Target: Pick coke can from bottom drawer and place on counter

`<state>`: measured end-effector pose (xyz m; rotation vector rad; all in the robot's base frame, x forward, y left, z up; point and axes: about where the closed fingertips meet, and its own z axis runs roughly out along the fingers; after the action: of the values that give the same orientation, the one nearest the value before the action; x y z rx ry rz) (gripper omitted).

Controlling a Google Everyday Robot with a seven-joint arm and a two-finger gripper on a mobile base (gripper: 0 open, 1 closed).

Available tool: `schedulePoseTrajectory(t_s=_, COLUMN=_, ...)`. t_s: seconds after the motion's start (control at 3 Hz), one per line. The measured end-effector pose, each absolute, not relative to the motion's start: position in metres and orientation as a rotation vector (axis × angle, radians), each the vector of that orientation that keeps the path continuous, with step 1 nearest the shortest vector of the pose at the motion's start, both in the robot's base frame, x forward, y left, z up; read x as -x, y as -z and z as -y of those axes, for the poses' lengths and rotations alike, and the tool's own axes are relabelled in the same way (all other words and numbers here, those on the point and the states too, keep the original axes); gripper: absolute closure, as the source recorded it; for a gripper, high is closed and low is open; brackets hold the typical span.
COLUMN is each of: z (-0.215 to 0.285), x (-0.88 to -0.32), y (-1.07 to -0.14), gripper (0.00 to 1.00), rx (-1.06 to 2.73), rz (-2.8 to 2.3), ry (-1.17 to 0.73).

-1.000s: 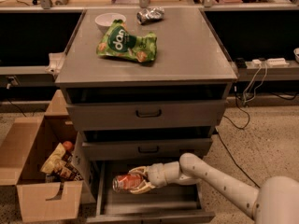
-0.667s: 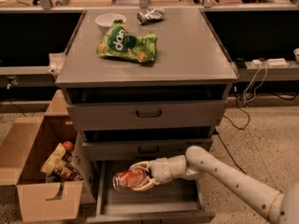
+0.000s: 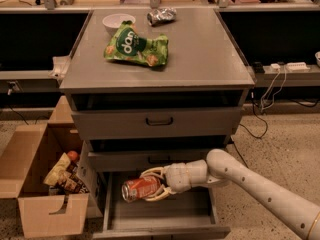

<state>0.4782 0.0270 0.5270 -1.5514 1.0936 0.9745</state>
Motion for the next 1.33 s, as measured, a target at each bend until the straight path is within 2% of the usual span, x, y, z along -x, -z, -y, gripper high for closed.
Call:
schedulePoseTrajectory(t_s=0.33, z=-0.017, x=-0.483, y=-0.546, gripper=1.00, rx=1.521, rz=-1.073, ry=-0.971)
schedulePoseTrajectory(t_s=1.0, z=0.035, x=-0.500, y=-0.681, gripper=1.00, rx=1.482, rz=-1.021, ry=-0.882)
schedulePoseTrajectory(t_s=1.33, z=0.057, x=-0.505, y=-0.742, gripper=1.00, rx=1.506, rz=-1.012, ry=-0.776)
